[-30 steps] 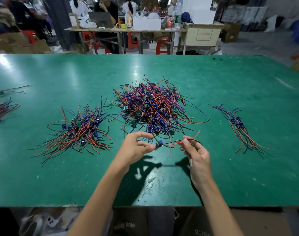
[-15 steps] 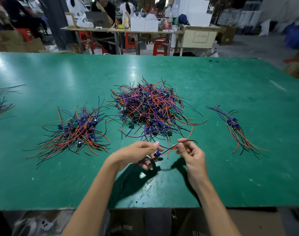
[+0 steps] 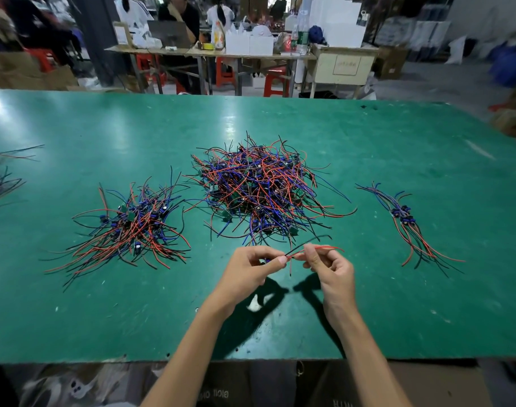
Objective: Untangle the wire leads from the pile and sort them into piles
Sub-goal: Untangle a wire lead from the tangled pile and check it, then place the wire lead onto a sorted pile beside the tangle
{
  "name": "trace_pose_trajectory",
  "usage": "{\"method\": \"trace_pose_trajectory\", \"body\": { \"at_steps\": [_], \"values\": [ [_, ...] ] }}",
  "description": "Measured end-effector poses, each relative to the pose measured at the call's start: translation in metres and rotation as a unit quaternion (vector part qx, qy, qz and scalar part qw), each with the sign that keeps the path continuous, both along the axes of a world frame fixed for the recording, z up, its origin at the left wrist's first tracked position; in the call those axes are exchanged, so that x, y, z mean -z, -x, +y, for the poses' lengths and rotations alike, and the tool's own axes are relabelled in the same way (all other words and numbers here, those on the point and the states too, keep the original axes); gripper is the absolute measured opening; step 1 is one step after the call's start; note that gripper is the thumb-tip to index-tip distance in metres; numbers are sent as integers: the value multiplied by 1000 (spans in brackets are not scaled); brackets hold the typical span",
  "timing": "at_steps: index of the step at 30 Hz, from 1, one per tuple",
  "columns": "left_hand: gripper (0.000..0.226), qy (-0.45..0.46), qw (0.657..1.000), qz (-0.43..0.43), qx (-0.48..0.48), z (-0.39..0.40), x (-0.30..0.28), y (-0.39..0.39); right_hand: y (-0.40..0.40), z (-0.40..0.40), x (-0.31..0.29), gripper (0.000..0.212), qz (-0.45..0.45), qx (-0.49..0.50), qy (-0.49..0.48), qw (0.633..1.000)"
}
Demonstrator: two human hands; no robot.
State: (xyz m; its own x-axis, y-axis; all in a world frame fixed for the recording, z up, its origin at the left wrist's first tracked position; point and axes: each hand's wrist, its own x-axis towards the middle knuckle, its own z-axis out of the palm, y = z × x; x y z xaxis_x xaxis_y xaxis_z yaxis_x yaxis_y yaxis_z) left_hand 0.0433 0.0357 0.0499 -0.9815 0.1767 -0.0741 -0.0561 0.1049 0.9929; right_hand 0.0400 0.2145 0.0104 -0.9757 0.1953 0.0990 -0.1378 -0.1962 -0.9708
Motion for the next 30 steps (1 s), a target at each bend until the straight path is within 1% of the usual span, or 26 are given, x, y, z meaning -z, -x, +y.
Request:
{"method": "trace_pose_trajectory", "body": {
  "at_steps": [3, 5, 8, 13, 16, 21, 26, 30],
  "values": [
    [5, -8, 1000, 3, -23, 1, 1, -1, 0, 0, 0, 28, 1, 5, -3, 1000],
    [7, -3, 1000, -1, -17, 1, 2, -2, 0, -1, 0, 21, 5, 3, -2, 1000],
    [9, 10, 1000, -5, 6, 1, 5, -4, 0, -1, 0, 19, 15, 2, -20, 1000],
    [5, 24, 1000, -2, -11, 2, 10, -6, -2, -5, 0, 14, 29, -16, -56, 998],
    [7, 20, 1000, 7, -10, 1, 9, -6, -2, -6, 0, 17, 31, -21, -70, 997],
    [20, -7, 1000, 5, -27, 0, 4, -5, -1, -7, 2, 23, 23, 3, -72, 997],
    [18, 9, 1000, 15, 2, -1, 1, -4, 0, -7, 4, 25, 18, 40, -60, 997],
    [16, 21, 1000, 2, 14, 3, 5, -2, 2, -7, 5, 25, 20, 51, -62, 997]
  ]
}}
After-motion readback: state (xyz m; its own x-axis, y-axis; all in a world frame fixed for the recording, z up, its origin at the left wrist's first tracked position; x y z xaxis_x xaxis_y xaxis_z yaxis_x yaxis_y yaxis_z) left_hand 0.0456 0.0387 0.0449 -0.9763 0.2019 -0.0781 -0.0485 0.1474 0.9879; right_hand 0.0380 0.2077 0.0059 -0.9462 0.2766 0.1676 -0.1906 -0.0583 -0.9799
